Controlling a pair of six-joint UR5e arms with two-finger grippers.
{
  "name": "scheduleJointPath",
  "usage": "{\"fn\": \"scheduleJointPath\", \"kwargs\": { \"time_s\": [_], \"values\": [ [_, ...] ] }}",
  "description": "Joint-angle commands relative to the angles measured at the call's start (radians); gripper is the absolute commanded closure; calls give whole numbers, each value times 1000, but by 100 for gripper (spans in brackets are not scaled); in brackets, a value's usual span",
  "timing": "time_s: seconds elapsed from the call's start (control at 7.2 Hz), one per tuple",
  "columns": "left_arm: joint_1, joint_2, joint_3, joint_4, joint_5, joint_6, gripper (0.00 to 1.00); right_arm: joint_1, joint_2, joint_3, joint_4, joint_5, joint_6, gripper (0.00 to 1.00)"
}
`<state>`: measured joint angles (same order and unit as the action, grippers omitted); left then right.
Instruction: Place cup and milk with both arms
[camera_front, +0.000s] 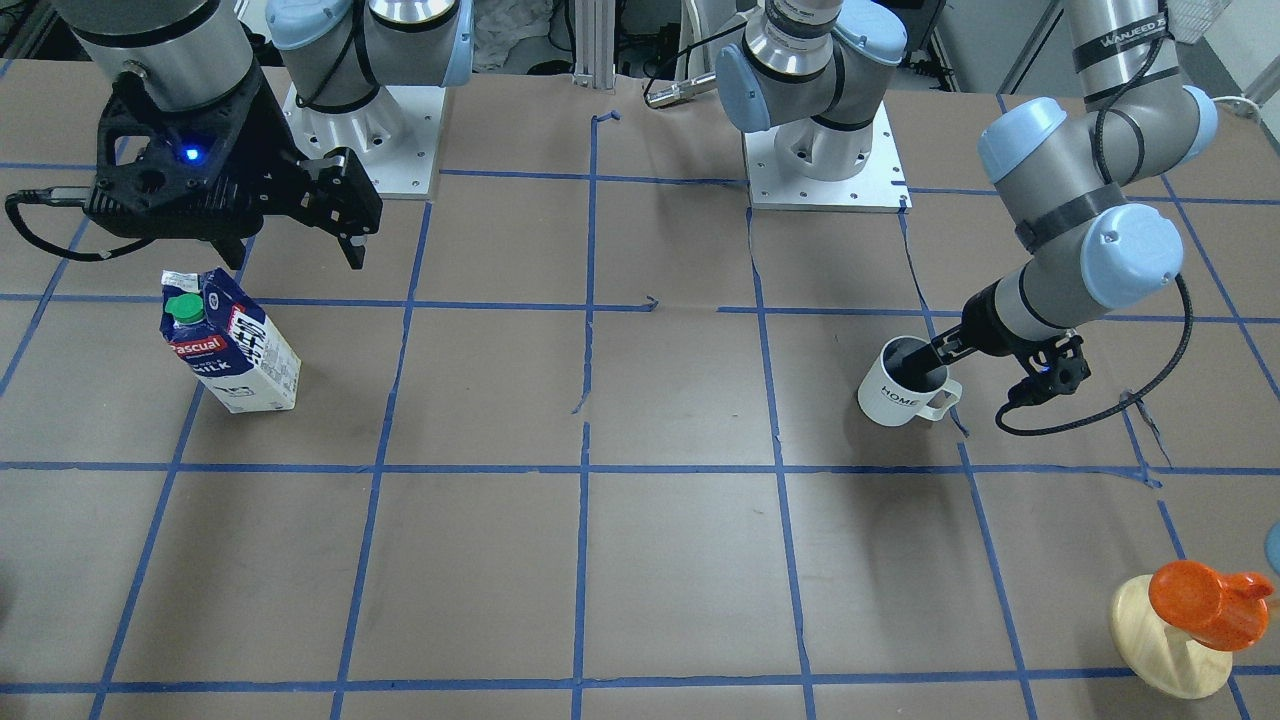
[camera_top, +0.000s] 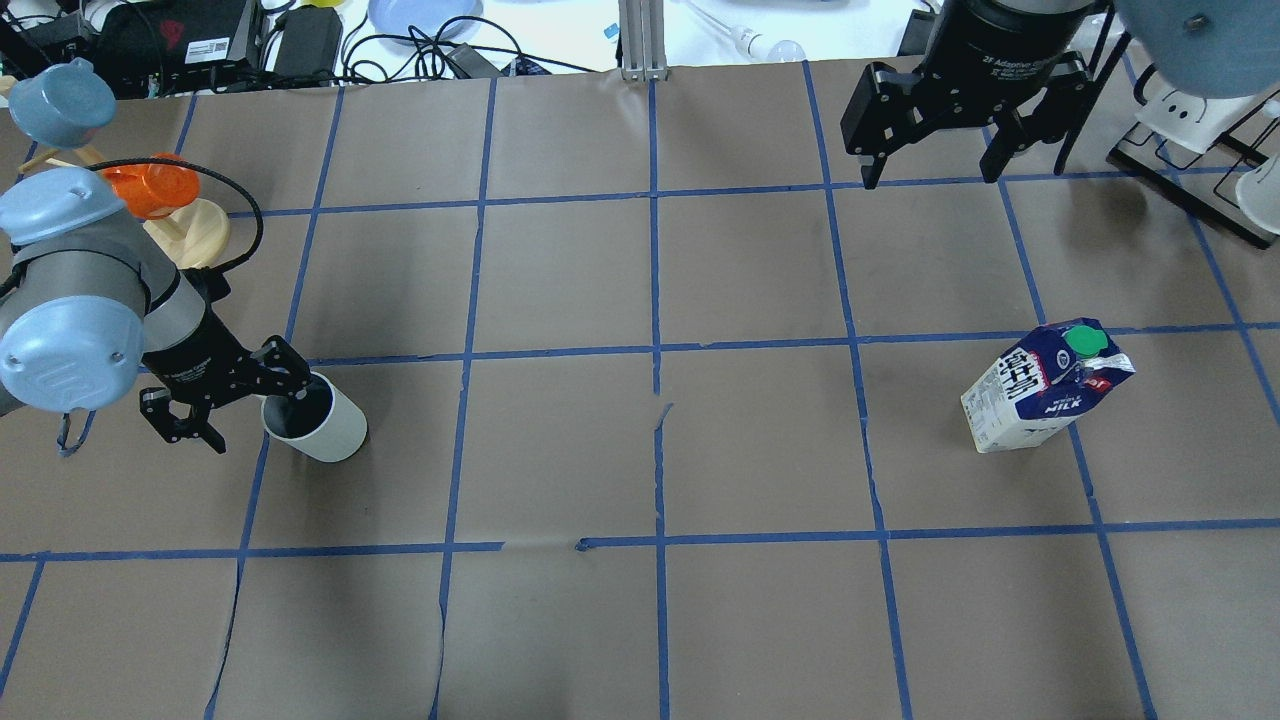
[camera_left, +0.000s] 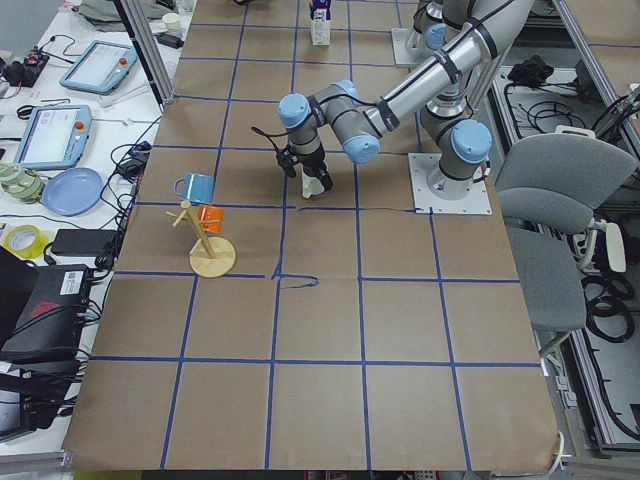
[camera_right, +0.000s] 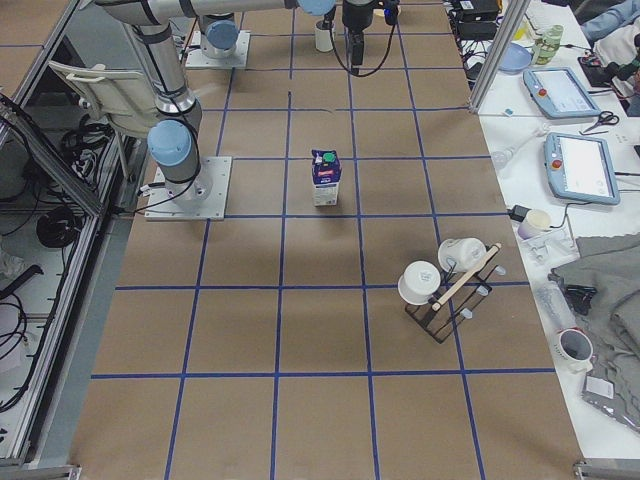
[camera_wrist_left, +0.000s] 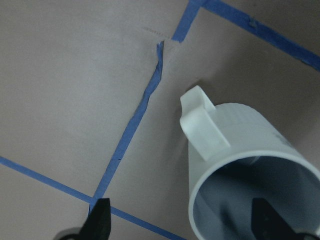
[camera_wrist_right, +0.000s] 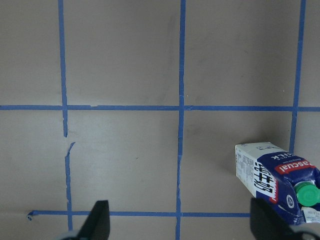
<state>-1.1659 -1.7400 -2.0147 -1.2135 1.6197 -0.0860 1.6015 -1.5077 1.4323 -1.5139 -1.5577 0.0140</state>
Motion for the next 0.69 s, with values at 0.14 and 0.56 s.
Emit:
{"fn": "scheduleJointPath", "kwargs": {
  "time_s": [0.14,0.56],
  "values": [
    [0,-29,-1,34,-11,-46,94,0,0,0,0,1,0,0],
    [-1,-27,13,34,-21,-66,100,0,1,0,0,1,0,0]
  ]
}}
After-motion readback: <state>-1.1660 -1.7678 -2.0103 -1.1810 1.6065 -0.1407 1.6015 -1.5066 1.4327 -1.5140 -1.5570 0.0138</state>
